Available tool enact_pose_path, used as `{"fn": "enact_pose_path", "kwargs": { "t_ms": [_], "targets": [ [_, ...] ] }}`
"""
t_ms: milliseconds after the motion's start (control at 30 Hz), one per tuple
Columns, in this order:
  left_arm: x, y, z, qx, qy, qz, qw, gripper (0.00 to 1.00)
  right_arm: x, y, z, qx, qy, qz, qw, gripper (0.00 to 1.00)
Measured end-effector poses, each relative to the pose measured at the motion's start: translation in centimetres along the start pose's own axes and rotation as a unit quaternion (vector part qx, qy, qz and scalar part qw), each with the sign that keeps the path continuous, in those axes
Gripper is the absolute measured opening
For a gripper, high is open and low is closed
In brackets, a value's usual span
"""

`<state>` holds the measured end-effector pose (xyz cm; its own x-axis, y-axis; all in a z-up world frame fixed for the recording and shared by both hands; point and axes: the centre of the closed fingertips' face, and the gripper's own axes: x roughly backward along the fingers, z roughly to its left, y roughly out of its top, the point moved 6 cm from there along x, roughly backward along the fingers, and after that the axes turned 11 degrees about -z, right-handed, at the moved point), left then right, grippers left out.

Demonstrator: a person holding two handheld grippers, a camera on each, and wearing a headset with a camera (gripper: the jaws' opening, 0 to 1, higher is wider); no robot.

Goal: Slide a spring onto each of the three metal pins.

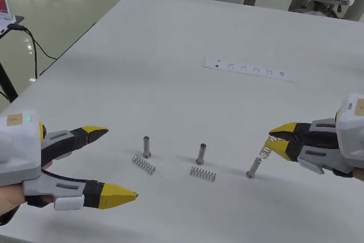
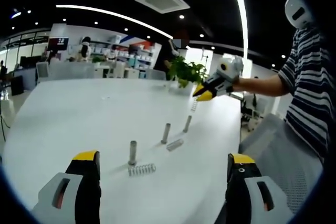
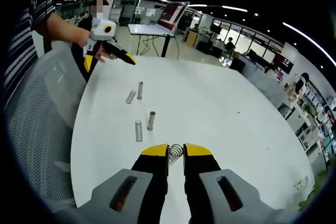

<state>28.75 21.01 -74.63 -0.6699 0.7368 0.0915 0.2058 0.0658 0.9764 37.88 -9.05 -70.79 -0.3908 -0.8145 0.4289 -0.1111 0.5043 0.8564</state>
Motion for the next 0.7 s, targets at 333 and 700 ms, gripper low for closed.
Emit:
{"fn": "enact_pose_path", "kwargs": {
  "t_ms": [333,700],
  "targets": [
    [0.0,0.0,0.1,0.002,0.006,-0.003,1.0,0.98,-0.9,-0.5,0.2,-0.003,0.001,0.007,1.0,0.07],
    [0.4,0.1,0.4,0.004,0.013,-0.006,0.9999,0.98,-1.7,-1.9,0.3,-0.014,0.007,0.021,0.9997,0.08]
  ]
}}
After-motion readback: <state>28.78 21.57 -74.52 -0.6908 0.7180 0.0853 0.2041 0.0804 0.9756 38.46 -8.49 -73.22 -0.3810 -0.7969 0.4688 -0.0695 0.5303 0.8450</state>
